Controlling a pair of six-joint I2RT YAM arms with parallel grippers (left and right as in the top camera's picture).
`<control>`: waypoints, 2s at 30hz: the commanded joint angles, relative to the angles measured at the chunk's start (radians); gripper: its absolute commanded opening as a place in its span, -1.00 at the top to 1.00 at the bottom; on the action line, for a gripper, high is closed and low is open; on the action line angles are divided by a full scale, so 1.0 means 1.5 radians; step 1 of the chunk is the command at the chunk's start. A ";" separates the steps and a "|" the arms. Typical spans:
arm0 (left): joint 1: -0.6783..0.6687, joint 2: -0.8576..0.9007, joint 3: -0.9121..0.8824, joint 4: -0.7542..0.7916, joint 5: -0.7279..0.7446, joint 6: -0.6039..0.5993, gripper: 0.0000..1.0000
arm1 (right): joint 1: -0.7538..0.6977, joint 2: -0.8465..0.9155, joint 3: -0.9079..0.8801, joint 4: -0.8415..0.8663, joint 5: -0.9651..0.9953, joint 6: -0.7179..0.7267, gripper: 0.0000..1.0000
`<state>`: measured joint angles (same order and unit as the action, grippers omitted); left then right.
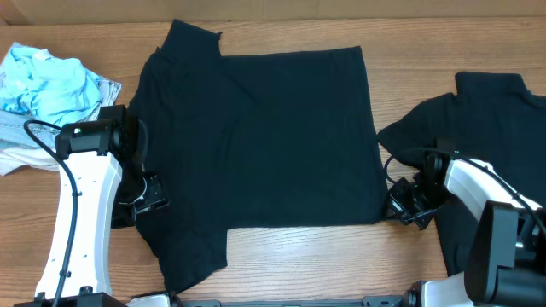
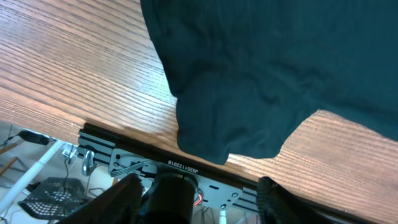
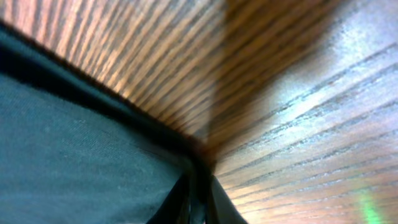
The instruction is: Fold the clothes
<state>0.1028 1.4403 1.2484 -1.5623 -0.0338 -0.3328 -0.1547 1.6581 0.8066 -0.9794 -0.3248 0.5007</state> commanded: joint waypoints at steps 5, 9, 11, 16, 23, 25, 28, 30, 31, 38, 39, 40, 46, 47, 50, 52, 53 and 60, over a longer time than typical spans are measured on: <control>0.003 -0.003 -0.099 0.074 0.069 -0.064 -0.31 | 0.001 -0.020 0.079 -0.015 0.003 -0.078 0.91; 0.011 -0.003 -0.193 0.148 0.107 -0.113 -0.36 | 0.001 -0.021 0.096 -0.015 -0.015 -0.078 0.90; 0.029 -0.003 -0.237 0.182 0.128 -0.147 -0.42 | 0.001 -0.021 0.096 -0.014 -0.022 -0.078 0.89; 0.113 -0.003 -0.312 0.293 0.122 -0.182 -0.41 | 0.001 -0.021 0.096 -0.014 -0.024 -0.077 0.89; 0.174 -0.003 -0.321 0.322 0.120 -0.119 -0.51 | 0.001 -0.021 0.096 -0.014 -0.024 -0.077 0.88; 0.171 -0.003 -0.321 0.315 0.116 -0.112 -0.57 | 0.001 -0.021 0.096 -0.013 -0.024 -0.077 0.88; 0.171 -0.003 -0.324 0.308 0.089 -0.107 -0.69 | 0.001 -0.021 0.096 -0.011 -0.024 -0.074 0.87; 0.171 -0.002 -0.334 0.315 0.082 -0.107 -0.73 | 0.001 -0.021 0.096 -0.010 -0.024 -0.072 0.87; 0.171 -0.002 -0.340 0.321 0.082 -0.107 -0.73 | 0.001 -0.021 0.096 -0.009 -0.024 -0.072 0.87; 0.171 -0.001 -0.414 0.391 0.075 -0.107 -0.66 | 0.001 -0.021 0.096 -0.007 -0.024 -0.072 0.89; 0.171 -0.001 -0.422 0.400 0.077 -0.107 -0.63 | 0.001 -0.021 0.096 -0.006 -0.024 -0.072 0.89; 0.171 -0.001 -0.426 0.408 0.081 -0.107 -0.55 | 0.001 -0.021 0.096 -0.006 -0.024 -0.072 0.89; 0.171 -0.001 -0.426 0.436 0.082 -0.107 0.25 | 0.001 -0.021 0.096 -0.006 -0.024 -0.072 0.89; 0.171 -0.001 -0.426 0.441 0.082 -0.107 0.46 | 0.001 -0.021 0.096 -0.006 -0.024 -0.072 0.88; 0.171 -0.001 -0.425 0.442 0.082 -0.107 0.92 | 0.001 -0.021 0.096 -0.006 -0.024 -0.072 0.90; 0.171 -0.001 -0.420 0.424 0.082 -0.097 0.92 | 0.001 -0.021 0.096 -0.007 -0.024 -0.072 0.92; 0.171 -0.001 -0.414 0.411 0.082 -0.089 0.92 | 0.001 -0.021 0.096 -0.007 -0.024 -0.072 0.92; 0.172 -0.001 -0.299 0.302 0.073 -0.090 0.92 | 0.001 -0.021 0.117 -0.041 -0.022 -0.073 0.92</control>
<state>0.3607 1.4406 0.6941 -1.0740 0.1005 -0.4900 -0.1547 1.6512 0.9321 -1.0149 -0.3588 0.3920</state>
